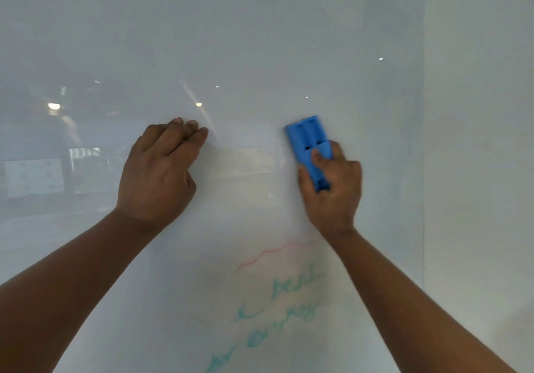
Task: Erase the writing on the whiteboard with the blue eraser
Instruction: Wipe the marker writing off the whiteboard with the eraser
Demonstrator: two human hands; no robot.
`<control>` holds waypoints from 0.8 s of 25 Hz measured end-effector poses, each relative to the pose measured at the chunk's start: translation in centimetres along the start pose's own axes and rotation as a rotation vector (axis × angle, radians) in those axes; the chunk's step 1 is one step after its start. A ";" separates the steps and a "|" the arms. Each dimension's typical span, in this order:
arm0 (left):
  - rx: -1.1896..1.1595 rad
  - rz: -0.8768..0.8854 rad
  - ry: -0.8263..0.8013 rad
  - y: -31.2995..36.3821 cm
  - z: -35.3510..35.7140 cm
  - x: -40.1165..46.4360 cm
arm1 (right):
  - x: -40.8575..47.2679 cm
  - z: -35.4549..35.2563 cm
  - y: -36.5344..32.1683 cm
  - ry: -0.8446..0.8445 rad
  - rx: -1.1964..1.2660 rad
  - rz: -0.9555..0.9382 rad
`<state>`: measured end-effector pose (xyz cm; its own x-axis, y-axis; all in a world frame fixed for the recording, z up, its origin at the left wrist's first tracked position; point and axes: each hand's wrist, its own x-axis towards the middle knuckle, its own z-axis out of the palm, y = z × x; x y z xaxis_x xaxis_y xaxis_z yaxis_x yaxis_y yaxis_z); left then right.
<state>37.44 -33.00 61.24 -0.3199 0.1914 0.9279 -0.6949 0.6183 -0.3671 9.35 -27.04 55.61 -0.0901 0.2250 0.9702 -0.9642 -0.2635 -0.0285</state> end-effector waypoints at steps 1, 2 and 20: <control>-0.001 -0.025 0.004 0.3 0.1 -0.1 | 1.2 0.0 0.7 0.070 0.025 0.154; 0.002 -0.058 0.006 0.6 0.4 -0.3 | 1.9 0.3 0.5 0.124 0.056 0.293; 0.041 0.013 -0.043 2.6 0.6 -5.5 | -9.4 -2.8 0.1 -0.044 0.006 0.041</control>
<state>37.01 -32.91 55.19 -0.3558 0.1661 0.9197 -0.7158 0.5843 -0.3824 9.42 -26.59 45.84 -0.1182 0.1724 0.9779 -0.9585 -0.2770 -0.0670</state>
